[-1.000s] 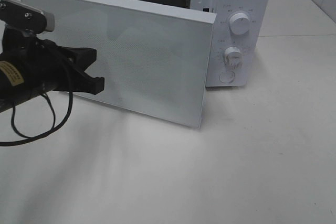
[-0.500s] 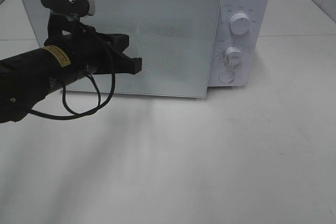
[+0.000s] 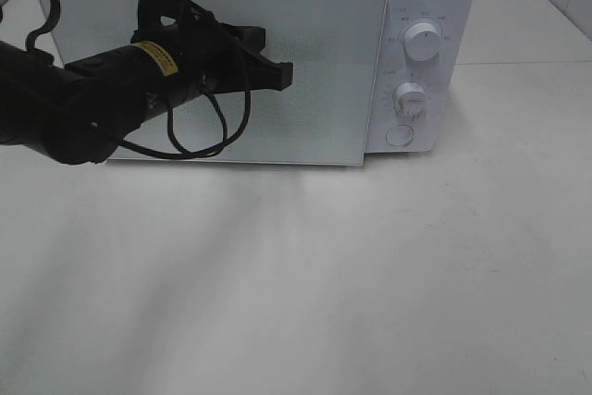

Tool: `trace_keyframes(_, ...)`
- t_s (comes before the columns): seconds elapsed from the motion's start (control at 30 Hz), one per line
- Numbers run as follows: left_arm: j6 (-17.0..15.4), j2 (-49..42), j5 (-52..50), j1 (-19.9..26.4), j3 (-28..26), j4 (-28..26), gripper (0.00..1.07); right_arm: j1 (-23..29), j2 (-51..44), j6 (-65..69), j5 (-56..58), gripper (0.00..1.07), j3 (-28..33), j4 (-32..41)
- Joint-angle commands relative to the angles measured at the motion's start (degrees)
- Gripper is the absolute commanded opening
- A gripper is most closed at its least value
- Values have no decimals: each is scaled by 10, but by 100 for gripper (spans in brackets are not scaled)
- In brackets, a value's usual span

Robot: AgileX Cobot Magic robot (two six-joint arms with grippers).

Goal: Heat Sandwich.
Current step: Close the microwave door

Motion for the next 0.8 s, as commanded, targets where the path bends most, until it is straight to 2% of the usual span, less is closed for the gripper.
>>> trace_keyframes(0.03, -1, 14, 7, -9, -33, -7, 0, -5, -15, 3, -6, 76, 3, 1)
trace_keyframes(0.27, -1, 48, 39, -12, -98, -11, 0, -5, -15, 3, -6, 76, 3, 1)
trace_keyframes(0.7, 2, 96, 74, -11, -175, -40, 0, -5, -15, 3, -6, 76, 3, 1)
trace_keyframes(0.8, 2, 97, 75, -11, -176, -40, 0, -5, -15, 3, -6, 76, 3, 1)
